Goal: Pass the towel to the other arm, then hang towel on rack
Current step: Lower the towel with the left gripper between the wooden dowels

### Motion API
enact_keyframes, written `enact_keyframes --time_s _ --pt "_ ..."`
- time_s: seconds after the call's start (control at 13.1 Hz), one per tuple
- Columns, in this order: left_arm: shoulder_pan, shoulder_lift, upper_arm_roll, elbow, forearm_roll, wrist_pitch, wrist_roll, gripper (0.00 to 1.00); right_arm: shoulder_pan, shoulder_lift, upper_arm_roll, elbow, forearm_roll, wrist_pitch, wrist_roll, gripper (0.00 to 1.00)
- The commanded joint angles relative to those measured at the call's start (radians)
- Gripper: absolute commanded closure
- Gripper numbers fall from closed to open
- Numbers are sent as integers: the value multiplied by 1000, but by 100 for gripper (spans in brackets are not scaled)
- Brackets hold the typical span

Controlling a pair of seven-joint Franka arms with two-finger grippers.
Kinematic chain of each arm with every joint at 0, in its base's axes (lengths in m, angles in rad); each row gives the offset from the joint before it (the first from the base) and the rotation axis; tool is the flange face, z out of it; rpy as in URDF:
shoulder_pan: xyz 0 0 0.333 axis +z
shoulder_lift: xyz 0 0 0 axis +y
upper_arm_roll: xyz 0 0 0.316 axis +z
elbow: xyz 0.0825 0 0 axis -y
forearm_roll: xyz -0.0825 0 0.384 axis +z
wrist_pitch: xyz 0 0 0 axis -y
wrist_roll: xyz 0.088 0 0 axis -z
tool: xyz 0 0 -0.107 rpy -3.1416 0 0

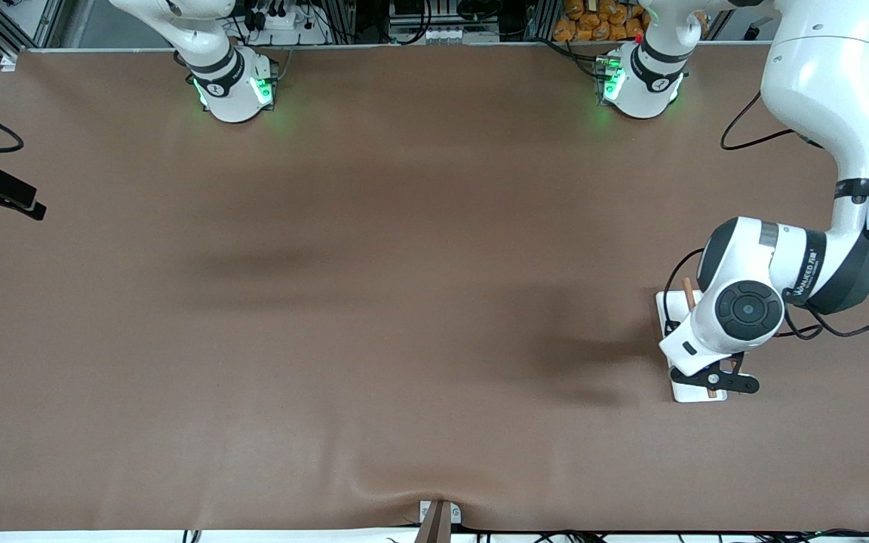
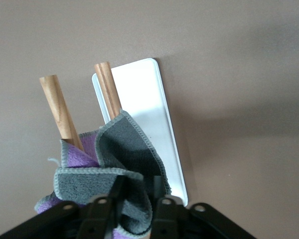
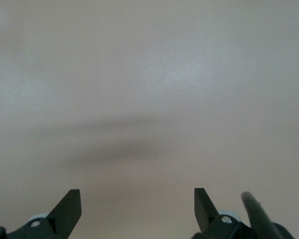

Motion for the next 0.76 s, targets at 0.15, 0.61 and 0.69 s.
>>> enact_keyframes --time_s 0.15,0.61,0.69 --pt "-6 -26 -10 17 17 7 -15 0 18 -25 17 -16 -79 -34 38 0" --pt "10 -148 -23 15 -64 -7 -13 0 51 -20 22 21 -84 -44 237 0" --pt "22 -171 -23 15 -104 -16 -13 0 71 -18 20 22 -85 -42 244 0"
